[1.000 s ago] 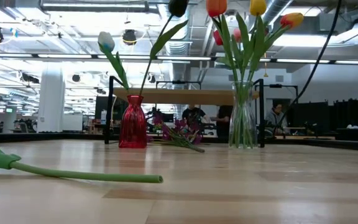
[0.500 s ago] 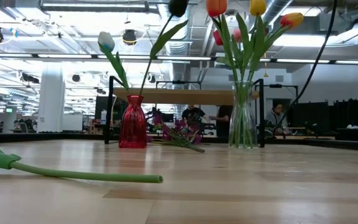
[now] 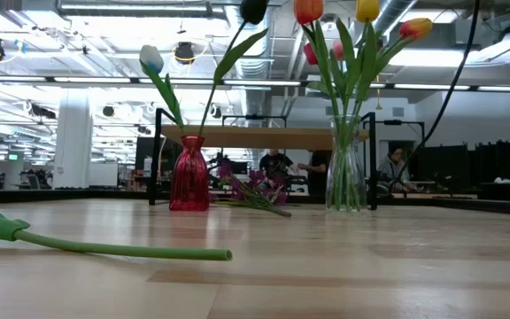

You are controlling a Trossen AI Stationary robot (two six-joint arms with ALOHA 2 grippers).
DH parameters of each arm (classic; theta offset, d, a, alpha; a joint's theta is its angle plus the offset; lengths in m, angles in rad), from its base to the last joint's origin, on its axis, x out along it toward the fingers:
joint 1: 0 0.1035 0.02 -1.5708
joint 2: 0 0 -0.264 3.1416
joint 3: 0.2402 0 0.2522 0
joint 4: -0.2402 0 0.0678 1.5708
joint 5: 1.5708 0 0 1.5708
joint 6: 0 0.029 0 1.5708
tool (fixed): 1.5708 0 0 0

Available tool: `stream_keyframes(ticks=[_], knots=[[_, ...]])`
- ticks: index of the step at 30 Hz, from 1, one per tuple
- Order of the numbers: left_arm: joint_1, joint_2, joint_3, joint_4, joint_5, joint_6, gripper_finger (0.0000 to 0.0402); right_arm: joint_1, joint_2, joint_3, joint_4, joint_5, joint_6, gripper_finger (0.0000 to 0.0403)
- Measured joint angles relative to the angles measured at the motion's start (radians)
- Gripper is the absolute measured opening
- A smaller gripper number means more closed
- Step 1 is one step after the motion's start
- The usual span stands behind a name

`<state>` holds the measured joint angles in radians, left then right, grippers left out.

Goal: Pick and place flowers into a vace then onto a shelf
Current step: Put the black tulip into the red vase

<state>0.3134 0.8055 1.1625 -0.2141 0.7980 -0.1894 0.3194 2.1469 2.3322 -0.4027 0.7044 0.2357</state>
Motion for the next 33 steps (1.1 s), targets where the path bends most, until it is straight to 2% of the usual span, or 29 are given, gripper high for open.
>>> stream_keyframes(ticks=[11, 15, 22, 25, 28, 33], knots=[[0.0, 0.0, 0.0, 0.012, -0.033, 0.037, 0.0166, 0.0, 0.0, 0.0, 0.0, -0.001, 0.002, 0.0], [0.0, 0.0, 0.0, 0.014, -0.075, 0.044, 0.0125, 0.0, 0.0, 0.0, 0.001, -0.001, 0.003, 0.0], [0.0, 0.0, 0.0, 0.013, -0.128, 0.054, 0.0014, 0.0, 0.0, 0.0, 0.001, -0.014, -0.001, 0.0], [0.0, -0.001, 0.0, 0.006, -0.145, 0.063, 0.0008, -0.001, 0.0, 0.0, 0.001, -0.042, -0.006, 0.0002], [0.0, -0.004, 0.0, -0.007, -0.15, 0.081, 0.0003, 0.001, 0.0, 0.0, 0.0, -0.047, -0.011, 0.0017], [0.0, -0.033, 0.0, -0.008, -0.173, 0.101, 0.0002, 0.006, 0.0, 0.0, 0.001, -0.05, -0.034, 0.0071]])
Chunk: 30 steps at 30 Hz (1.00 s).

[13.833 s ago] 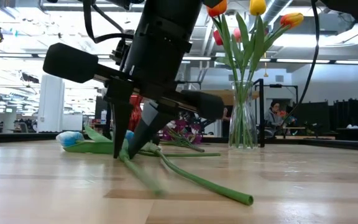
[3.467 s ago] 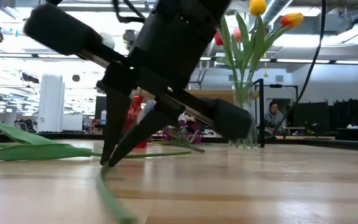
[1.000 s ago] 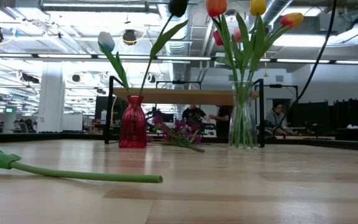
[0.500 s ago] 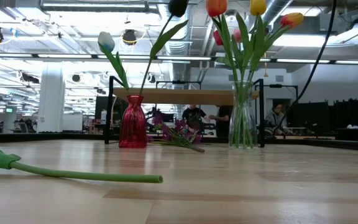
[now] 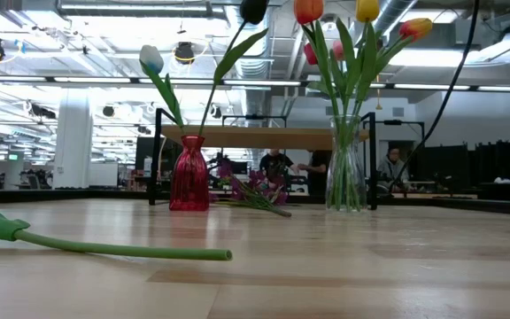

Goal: Pick and place flowers into a vace then onto a shelf
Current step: Put the black tulip into the red vase

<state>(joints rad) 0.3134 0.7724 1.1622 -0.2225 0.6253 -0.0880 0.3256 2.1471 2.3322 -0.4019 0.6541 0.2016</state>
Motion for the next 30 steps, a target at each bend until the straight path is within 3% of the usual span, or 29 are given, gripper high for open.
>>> stream_keyframes(ticks=[9, 12, 17, 20, 25, 30], knots=[[0.0, -0.096, 0.0, -0.128, -0.099, 0.082, 0.0001, 0.015, -0.001, 0.0, 0.044, -0.001, 0.0, 0.0164], [0.0, -0.142, 0.0, -0.203, -0.185, 0.115, 0.0001, 0.025, -0.006, 0.0, 0.071, -0.002, -0.001, 0.0179], [0.0, -0.218, -0.048, -0.195, -0.394, 0.101, 0.0, 0.039, -0.009, 0.023, 0.12, 0.028, -0.022, 0.0189], [0.0, -0.258, -0.117, -0.181, -0.479, 0.084, 0.0, 0.044, -0.01, 0.024, 0.126, 0.056, -0.028, 0.0188], [0.0, -0.31, -0.305, -0.077, -0.487, -0.003, 0.0, 0.05, -0.009, 0.023, 0.139, 0.078, -0.053, 0.018], [0.0, -0.349, -0.457, 0.002, -0.558, -0.014, 0.0, 0.054, -0.009, 0.024, 0.141, 0.081, -0.054, 0.017]])
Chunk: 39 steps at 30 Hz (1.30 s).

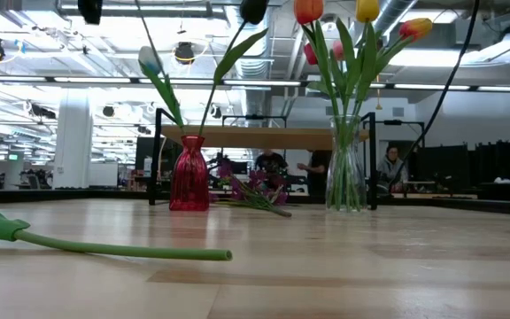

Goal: Pick and place flowers into a vace then onto a shelf
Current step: Put the black tulip into the red vase

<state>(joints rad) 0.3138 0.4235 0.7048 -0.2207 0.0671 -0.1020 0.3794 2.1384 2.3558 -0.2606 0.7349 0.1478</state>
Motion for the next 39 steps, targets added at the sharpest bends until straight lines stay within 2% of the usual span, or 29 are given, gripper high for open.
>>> stream_keyframes(ticks=[10, 19, 26, 32, 39], knots=[[0.0, 0.022, -0.119, 0.097, -0.055, -0.043, 0.0, 0.0, 0.0, 0.0, -0.002, 0.0, -0.002, 0.0156], [0.0, 0.094, -0.119, 0.111, -0.045, -0.025, 0.0, 0.0, 0.0, 0.0, -0.007, -0.001, -0.024, 0.0148], [0.0, 0.171, -0.119, 0.12, 0.008, -0.009, 0.0008, 0.0, 0.0, 0.0, -0.007, -0.001, -0.025, 0.0142], [0.0, 0.211, -0.119, 0.163, 0.127, -0.007, 0.003, 0.0, 0.0, 0.0, -0.007, -0.001, -0.025, 0.0142], [0.0, 0.211, -0.119, 0.101, 0.137, -0.028, 0.0091, 0.0, 0.0, 0.0, -0.007, -0.002, -0.025, 0.0143]])
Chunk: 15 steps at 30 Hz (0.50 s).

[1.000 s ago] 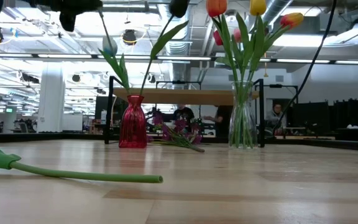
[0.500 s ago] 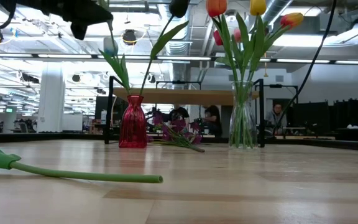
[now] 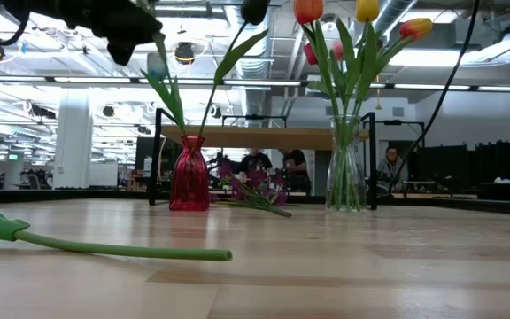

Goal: Pick and place flowers into a vace then onto a shelf
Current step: Put the black tulip into the red vase

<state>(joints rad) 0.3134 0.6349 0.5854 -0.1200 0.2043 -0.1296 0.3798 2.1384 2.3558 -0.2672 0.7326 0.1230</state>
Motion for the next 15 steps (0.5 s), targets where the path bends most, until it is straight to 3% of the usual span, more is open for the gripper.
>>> stream_keyframes(ticks=[8, 15], knots=[[0.0, -0.001, 0.011, -0.139, 0.049, -0.009, 0.0167, 0.0, 0.0, 0.0, 0.0, -0.002, 0.0, 0.0146], [0.0, 0.0, 0.104, -0.375, 0.042, 0.078, 0.0194, 0.001, 0.0, 0.0, -0.027, -0.004, 0.0, 0.0154]])
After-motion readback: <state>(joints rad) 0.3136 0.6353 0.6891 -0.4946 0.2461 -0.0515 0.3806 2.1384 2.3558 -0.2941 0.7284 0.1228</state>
